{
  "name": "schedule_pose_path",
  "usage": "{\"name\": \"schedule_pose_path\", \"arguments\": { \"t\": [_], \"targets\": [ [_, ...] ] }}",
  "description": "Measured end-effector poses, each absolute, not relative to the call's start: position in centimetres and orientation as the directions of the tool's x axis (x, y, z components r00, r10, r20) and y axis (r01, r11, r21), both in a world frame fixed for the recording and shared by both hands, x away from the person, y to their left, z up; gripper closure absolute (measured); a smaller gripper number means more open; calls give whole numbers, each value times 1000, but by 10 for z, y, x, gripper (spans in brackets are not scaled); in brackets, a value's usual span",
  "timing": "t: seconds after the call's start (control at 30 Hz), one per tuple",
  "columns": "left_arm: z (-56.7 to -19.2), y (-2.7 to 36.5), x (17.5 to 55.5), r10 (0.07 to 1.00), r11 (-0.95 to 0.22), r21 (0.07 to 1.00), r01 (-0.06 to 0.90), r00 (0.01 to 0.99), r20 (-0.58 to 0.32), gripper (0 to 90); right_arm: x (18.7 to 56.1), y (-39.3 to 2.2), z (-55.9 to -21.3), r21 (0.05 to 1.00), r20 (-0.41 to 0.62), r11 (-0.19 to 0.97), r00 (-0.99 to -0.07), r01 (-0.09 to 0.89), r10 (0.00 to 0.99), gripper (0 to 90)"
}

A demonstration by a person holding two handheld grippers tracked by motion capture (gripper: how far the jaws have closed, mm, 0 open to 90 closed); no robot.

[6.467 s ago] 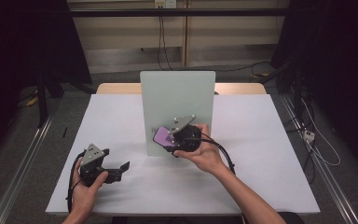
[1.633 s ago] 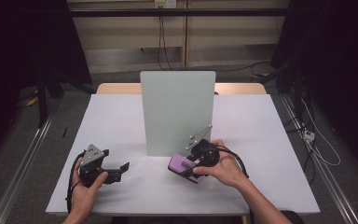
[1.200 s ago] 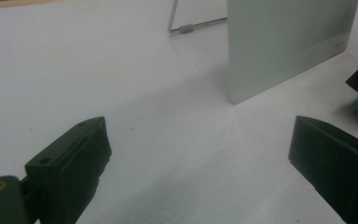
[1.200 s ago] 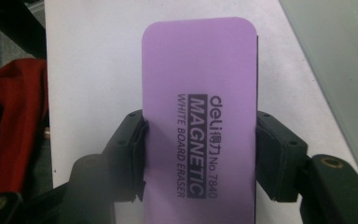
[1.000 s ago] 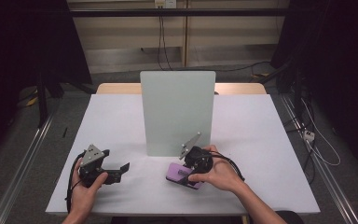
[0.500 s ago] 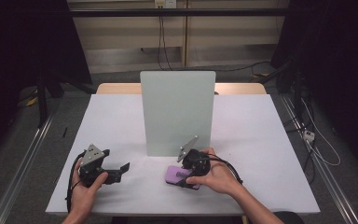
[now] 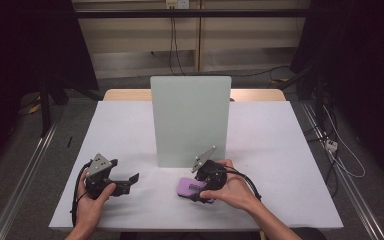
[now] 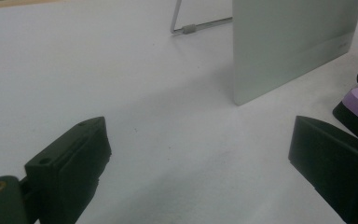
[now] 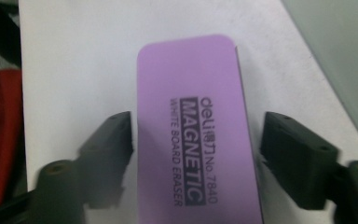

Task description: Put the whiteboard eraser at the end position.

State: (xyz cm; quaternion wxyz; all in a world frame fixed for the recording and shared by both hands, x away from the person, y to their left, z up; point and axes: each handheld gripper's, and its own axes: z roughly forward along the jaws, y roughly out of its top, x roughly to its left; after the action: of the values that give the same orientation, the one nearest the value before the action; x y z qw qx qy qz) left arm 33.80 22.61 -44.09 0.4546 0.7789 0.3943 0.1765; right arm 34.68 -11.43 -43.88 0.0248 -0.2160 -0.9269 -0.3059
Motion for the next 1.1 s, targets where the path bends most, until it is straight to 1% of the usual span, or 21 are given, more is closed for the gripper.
{"name": "schedule_pose_path", "arguments": {
  "t": [0.1, 0.3, 0.37, 0.47, 0.53, 0.67, 0.7, 0.77, 0.87, 1.1],
  "targets": [
    [-441, 226, 338, 775, -279, 845, 457, 626, -83, 50, 348, -118, -437, 580, 174, 690, -893, 433, 415, 131],
    [-441, 226, 338, 774, -282, 844, 455, 628, -80, 50, 349, -124, -433, 616, 185, 643, -877, 455, 443, 103],
    [-441, 226, 338, 774, -282, 844, 457, 628, -82, 49, 349, -125, -433, 620, 172, 640, -875, 454, 454, 65],
    [-441, 225, 338, 773, -281, 845, 455, 630, -82, 49, 349, -126, -433, 626, 191, 624, -867, 468, 460, 103],
    [-441, 225, 338, 773, -281, 845, 455, 629, -82, 50, 349, -126, -432, 628, 180, 620, -863, 470, 471, 79],
    [-441, 226, 338, 774, -274, 847, 457, 627, -88, 49, 349, -130, -429, 661, 145, 581, -840, 475, 522, 92],
    [-441, 226, 339, 774, -269, 850, 452, 627, -88, 50, 349, -132, -429, 667, 145, 571, -835, 479, 530, 86],
    [-440, 227, 339, 776, -275, 849, 452, 626, -82, 49, 349, -133, -428, 672, 108, 563, -816, 481, 568, 74],
    [-441, 227, 339, 780, -262, 850, 457, 618, -92, 49, 348, -136, -428, 680, 109, 547, -805, 488, 583, 94],
    [-440, 227, 338, 785, -268, 849, 455, 614, -82, 49, 346, -150, -425, 717, 106, 486, -768, 499, 632, 86]
  ]
}}
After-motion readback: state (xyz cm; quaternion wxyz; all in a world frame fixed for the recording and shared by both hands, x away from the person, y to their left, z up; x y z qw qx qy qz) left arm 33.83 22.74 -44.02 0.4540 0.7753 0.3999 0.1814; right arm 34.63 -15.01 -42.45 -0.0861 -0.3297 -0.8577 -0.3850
